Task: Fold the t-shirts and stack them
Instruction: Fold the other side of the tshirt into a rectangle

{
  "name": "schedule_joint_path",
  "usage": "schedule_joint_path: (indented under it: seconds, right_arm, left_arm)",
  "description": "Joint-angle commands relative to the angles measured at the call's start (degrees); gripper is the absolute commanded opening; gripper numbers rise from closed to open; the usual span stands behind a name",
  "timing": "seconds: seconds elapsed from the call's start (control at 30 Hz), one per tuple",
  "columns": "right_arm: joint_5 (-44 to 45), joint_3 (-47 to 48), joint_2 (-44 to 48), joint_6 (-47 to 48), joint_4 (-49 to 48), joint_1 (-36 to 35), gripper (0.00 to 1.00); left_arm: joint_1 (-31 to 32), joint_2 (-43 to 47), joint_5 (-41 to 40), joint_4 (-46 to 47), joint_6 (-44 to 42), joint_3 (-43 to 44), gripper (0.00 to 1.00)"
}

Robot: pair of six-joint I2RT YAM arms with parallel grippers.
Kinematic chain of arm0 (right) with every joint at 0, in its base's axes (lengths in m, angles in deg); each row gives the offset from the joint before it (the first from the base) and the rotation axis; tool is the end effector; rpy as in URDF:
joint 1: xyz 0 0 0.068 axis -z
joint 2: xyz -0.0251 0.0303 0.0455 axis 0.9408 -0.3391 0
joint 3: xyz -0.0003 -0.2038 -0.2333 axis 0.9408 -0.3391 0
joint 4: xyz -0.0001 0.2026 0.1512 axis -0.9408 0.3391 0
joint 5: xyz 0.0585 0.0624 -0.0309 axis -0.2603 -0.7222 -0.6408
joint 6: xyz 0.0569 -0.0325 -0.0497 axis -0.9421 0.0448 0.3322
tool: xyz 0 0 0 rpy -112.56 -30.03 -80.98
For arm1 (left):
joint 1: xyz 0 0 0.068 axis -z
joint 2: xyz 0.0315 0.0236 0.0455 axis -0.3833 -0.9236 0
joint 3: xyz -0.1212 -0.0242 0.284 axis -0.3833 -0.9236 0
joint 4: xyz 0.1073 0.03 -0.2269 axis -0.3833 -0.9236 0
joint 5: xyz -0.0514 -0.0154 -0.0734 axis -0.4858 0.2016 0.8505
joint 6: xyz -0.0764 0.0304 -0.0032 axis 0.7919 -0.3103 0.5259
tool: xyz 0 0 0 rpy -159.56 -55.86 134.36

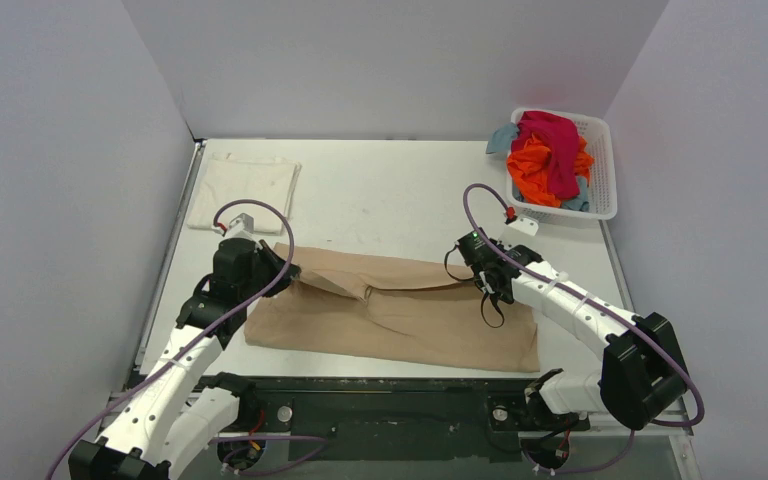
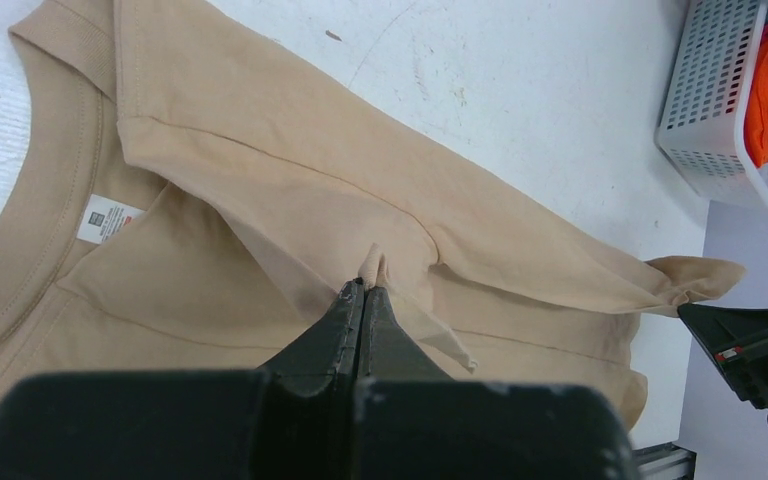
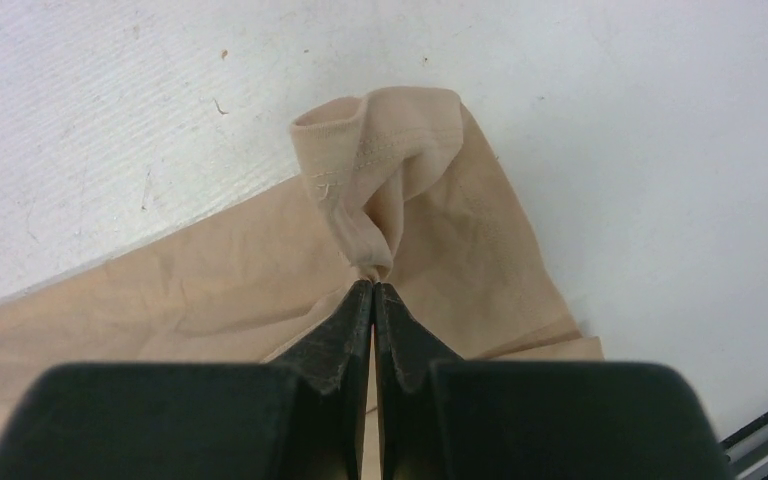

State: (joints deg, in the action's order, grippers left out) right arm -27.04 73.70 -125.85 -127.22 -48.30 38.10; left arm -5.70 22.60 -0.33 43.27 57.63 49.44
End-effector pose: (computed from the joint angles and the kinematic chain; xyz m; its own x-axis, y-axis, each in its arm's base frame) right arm 0.2404 0.0994 0.2420 -0.5139 0.4214 -0.7472 0.4695 0.8672 0.1662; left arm 0.1732 -0.0533 0.2704 -0.5796 -0.5621 -0.5900 -0.1561 0.7872 -0.5967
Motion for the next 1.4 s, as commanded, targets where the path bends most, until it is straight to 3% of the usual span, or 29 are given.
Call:
schedule_joint_path:
  seconds: [0.0,0.3,0.37,0.4,0.43,0.47,0.53,0.63,0.7,0.8,0.87,1.03,1.13,1.23,1.37]
  right_arm:
    - [3.05,-0.9,1.41,0.41,3.75,-0.22,0.0]
    - [2.65,-3.74,0.66,-4.22,8.16,-0.91,0.0]
    - [3.01,-5.4,1.52,-8.29,11.07,-1.94,0.11]
    - [3.06,-6.87,2.19,-11.1,12.13,-2.6,0.31]
    - [2.74,-7.61,4.39,-12.19,14.45,-2.93,0.37]
    - [2.75,-8.87,6.0,-14.56,15.76,-3.86,0.44]
    - [3.01,-10.1,12.11,-18.39,22.53,-4.88,0.52]
    - [3.2,-10.67,23.4,-19.61,25.31,-4.78,0.87]
    - [4.49,-9.35,28.22,-18.87,24.88,-4.36,0.93]
    - [4.1,-6.73,31.24,-11.02,17.01,-3.77,0.94]
    - [-1.52,-4.85,29.1,-3.15,9.02,-3.15,0.95]
    - [-18.91,4.03,13.55,7.11,-1.4,0.01,0.95]
    - [-23.23,9.14,-0.41,8.04,-3.42,1.18,0.95]
    - [-23.9,11.87,-7.09,7.27,-4.72,3.04,0.95]
    - [-24.26,10.01,-13.57,6.63,-4.85,7.17,0.94]
  left_arm:
    - [0.12,2.58,-0.78,-3.39,1.04,-0.76,0.0]
    - [0.11,7.07,-1.93,-11.41,4.39,-5.56,0.0]
    - [0.12,7.79,-2.16,-14.71,6.15,-6.15,0.0]
    - [0.12,8.41,-2.65,-17.76,6.86,-6.2,0.06]
    - [0.17,8.9,-3.1,-19.33,8.46,-6.04,0.25]
    - [0.23,10.14,-4.11,-22.7,9.25,-5.84,0.35]
    - [0.51,12.58,-5.45,-26.58,11.64,-4.16,0.76]
    - [0.64,15.6,-9.43,-32.03,14.04,-0.23,0.83]
    - [0.65,16.15,-12.33,-34.63,13.95,3.61,0.83]
    - [0.65,15.98,-12.16,-31.57,10.31,5.36,0.84]
    - [0.65,14.12,-7.64,-23.81,8.24,3.89,0.85]
    - [0.79,-1.62,11.76,6.51,5.04,1.38,0.87]
    - [1.99,-13.61,13.95,9.57,1.89,5.22,0.88]
    - [3.09,-25.18,13.65,6.22,-0.1,8.71,0.88]
    - [3.4,-29.24,10.27,5.12,0.66,5.35,0.9]
